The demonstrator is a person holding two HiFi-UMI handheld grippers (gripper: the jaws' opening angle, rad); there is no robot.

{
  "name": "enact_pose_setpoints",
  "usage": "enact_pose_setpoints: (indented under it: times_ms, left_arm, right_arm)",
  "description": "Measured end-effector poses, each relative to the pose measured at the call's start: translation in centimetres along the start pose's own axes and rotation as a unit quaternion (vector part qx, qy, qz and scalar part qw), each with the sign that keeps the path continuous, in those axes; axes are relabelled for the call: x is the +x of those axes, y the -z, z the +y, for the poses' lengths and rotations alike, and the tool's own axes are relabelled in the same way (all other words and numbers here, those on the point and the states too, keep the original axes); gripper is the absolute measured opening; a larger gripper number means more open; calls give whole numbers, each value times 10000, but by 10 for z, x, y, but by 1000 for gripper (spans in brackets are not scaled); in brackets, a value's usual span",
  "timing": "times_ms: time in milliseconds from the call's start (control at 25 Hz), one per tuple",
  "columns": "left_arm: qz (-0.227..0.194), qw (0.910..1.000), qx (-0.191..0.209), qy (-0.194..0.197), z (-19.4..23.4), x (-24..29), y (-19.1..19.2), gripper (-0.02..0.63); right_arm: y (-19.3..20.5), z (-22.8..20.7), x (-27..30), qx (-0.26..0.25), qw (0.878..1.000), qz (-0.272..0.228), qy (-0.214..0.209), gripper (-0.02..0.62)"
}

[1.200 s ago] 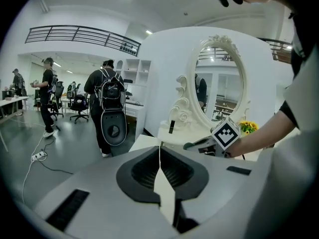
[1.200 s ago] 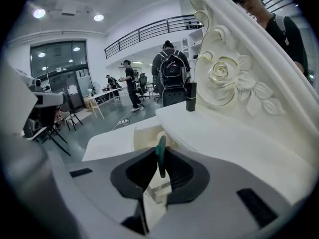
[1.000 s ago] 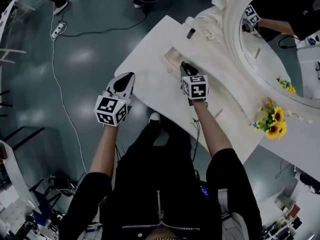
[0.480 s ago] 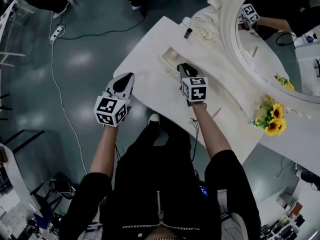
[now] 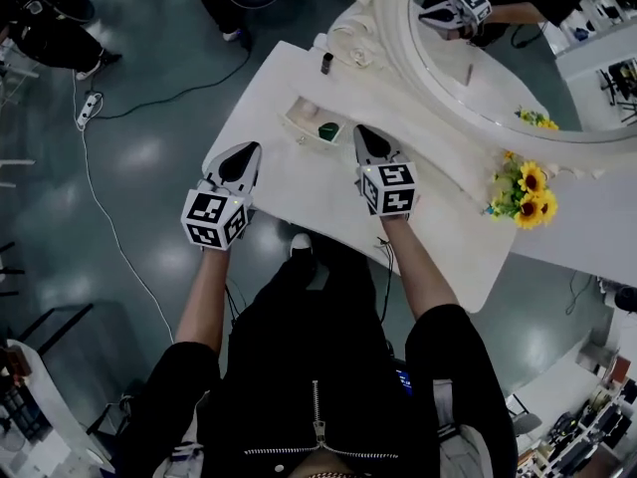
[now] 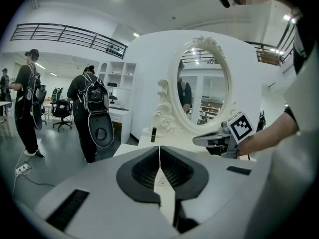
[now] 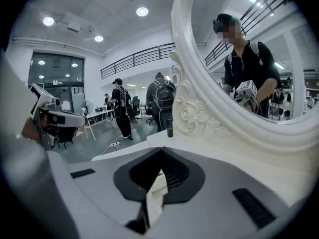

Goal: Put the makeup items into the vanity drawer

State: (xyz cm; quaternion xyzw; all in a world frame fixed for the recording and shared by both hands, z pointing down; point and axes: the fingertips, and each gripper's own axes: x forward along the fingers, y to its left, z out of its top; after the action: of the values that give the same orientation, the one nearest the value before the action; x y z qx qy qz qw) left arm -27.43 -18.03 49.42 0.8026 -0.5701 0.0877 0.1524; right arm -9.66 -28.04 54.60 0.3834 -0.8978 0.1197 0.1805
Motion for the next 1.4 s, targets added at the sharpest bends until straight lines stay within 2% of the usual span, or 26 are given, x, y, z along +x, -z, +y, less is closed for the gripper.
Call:
enact_pose_setpoints:
  times_ms: [280, 520, 640, 960, 1240, 1400]
  left_arm:
    - [16, 9971, 240, 720, -50, 34, -13, 23]
    - [39, 9880, 464, 1476, -109, 69, -22, 23]
    - [25, 9838, 536, 1711, -132, 81, -26, 23]
    - [197, 9762, 572, 2083, -174, 99, -15, 23]
    - [348, 9757, 534, 2097, -179, 107, 0, 23]
    - [532, 9748, 492, 2108, -180, 109, 16, 23]
  right_arm:
    - [-1, -47, -66, 408, 9963, -287, 707, 6]
    - [16, -86, -135, 570, 9863, -403, 1495, 6]
    - [25, -102, -164, 643, 9811, -420, 1775, 6]
    - [51, -124, -205, 919, 9702, -355, 2211, 6]
    - [84, -132, -207, 1209, 9626, -65, 2424, 8]
    - [112, -128, -197, 1382, 9615, 241, 2364, 45]
